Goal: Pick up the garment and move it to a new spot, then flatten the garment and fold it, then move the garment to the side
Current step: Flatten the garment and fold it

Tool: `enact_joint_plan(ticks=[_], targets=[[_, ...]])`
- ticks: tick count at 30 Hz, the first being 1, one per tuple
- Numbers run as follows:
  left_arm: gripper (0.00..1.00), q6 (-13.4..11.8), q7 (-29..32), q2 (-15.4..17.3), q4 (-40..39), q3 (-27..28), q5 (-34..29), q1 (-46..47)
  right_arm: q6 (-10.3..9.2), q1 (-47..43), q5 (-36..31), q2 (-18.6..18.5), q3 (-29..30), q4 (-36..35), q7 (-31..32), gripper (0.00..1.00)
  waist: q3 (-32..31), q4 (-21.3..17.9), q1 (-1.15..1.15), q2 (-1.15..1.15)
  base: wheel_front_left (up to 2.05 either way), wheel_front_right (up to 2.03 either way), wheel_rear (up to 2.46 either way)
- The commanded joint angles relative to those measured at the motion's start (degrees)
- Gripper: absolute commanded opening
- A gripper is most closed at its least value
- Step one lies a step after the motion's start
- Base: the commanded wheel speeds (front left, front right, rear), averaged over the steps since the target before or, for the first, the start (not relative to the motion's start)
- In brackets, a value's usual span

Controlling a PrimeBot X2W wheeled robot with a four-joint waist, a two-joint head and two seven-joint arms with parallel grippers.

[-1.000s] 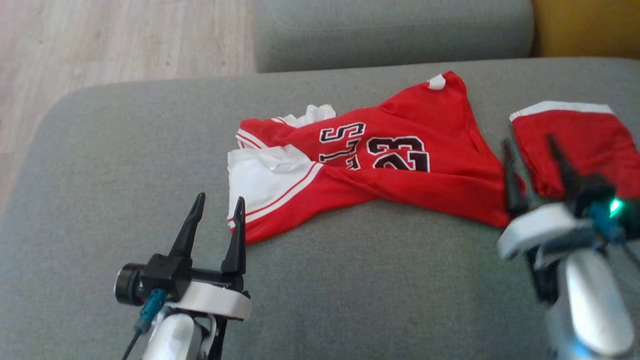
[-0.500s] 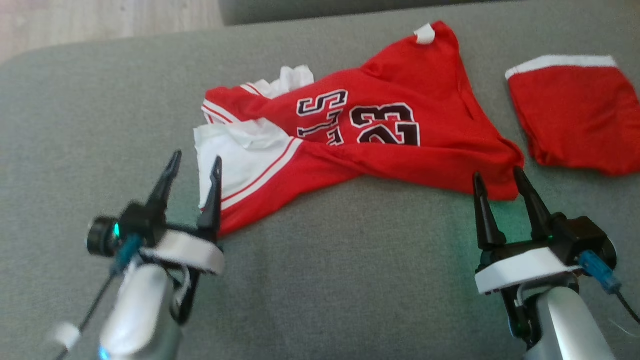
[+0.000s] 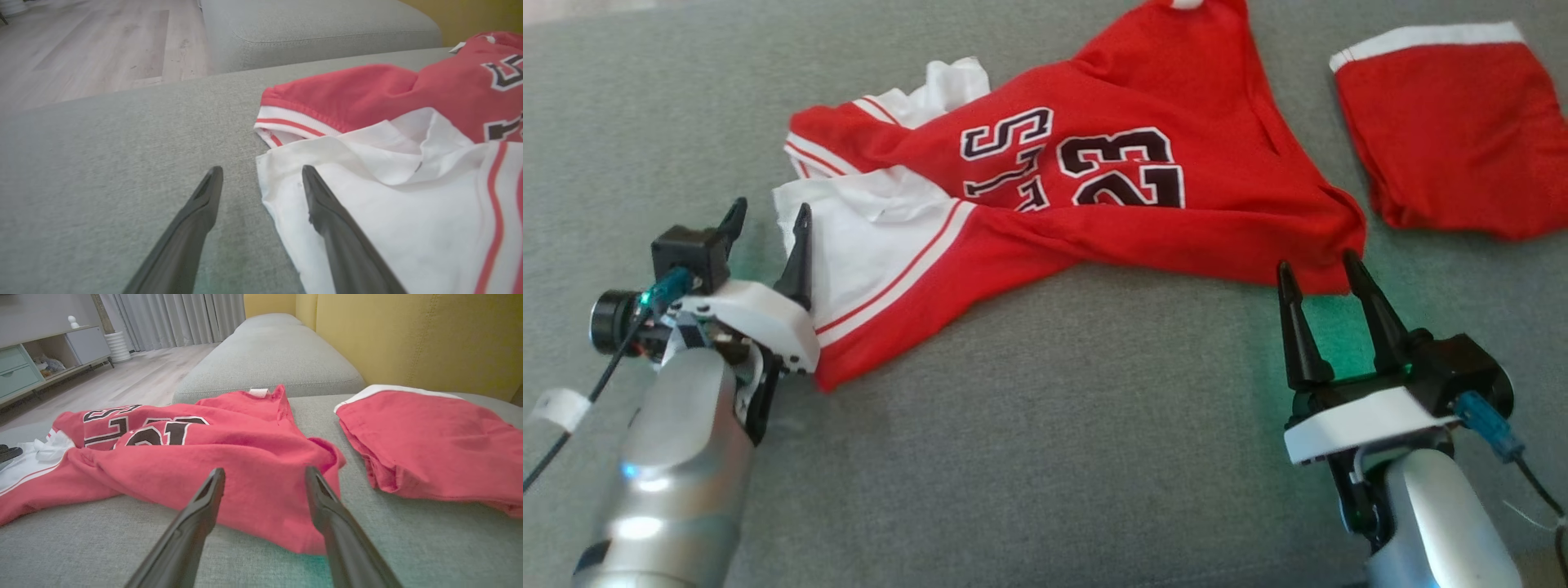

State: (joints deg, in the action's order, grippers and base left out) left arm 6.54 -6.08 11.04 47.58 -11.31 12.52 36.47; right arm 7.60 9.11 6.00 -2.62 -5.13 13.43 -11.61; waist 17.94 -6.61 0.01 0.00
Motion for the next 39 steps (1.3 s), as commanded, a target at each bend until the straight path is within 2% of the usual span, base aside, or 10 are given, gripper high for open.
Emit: enact_joint_plan(ticks=[1, 7, 11, 12, 15, 24, 27, 34, 39], targets=[[1.00, 0.2, -0.3, 2.3, 0.0, 0.9, 0.3, 2.6, -0.11, 1.5, 0.3, -0.3, -1.3, -1.6, -0.7, 1.00, 0.6, -0.8, -0.01, 0.00, 0.00, 0.00, 0.00], [1.00, 0.8, -0.7, 3.0, 6.0, -1.1, 1.5, 5.9, -0.11, 1.8, 0.4, -0.3, -1.2, -1.4, -1.1, 1.00, 1.7, -1.7, -0.01, 0.00, 0.00, 0.00, 0.00], [1.00, 0.9, 1.2, 3.2, 9.8, -2.8, 3.3, 7.4, -0.11, 2.0, 0.5, -0.3, -1.2, -1.4, -1.3, 1.00, 2.1, -2.1, -0.01, 0.00, 0.00, 0.00, 0.00], [0.00, 0.9, 1.5, 3.2, 10.3, -3.5, 3.9, 7.6, -0.11, 2.0, 0.5, -0.3, -1.2, -1.4, -1.3, 1.00, 2.1, -2.2, -0.01, 0.00, 0.00, 0.00, 0.00], [0.00, 0.9, 0.7, 3.5, 10.4, -5.9, 5.8, 7.9, -0.11, 2.1, 0.6, -0.3, -1.1, -1.4, -1.4, 1.00, 2.0, -2.2, -0.01, 0.00, 0.00, 0.00, 0.00], [0.00, 0.9, -8.1, 5.2, 5.5, -8.1, 8.7, 9.4, -0.11, 2.0, 0.2, -0.3, 0.5, -0.1, -1.3, 1.00, -1.4, 0.3, -0.01, 0.00, 0.00, 0.00, 0.00], [0.00, 0.7, -8.8, 6.1, 0.4, -6.9, 8.2, 9.6, -0.11, 1.9, 0.3, -0.3, 0.8, 0.3, -1.1, 1.00, -3.1, 1.6, -0.01, 0.00, 0.00, 0.00, 0.00], [0.00, 0.0, -8.9, 7.9, -19.0, -3.5, 4.8, 5.5, -0.11, 1.2, 0.5, -0.3, 1.6, 1.6, -0.8, 1.00, -6.5, 5.4, -0.01, 0.00, 0.00, 0.00, 0.00], [0.00, 0.4, -8.9, 9.2, -24.6, -5.7, 2.9, 2.3, -0.11, 0.9, 1.2, -0.3, 1.6, 2.5, -0.9, 1.00, -8.0, 7.2, -0.01, 0.00, 0.00, 0.00, 0.00]])
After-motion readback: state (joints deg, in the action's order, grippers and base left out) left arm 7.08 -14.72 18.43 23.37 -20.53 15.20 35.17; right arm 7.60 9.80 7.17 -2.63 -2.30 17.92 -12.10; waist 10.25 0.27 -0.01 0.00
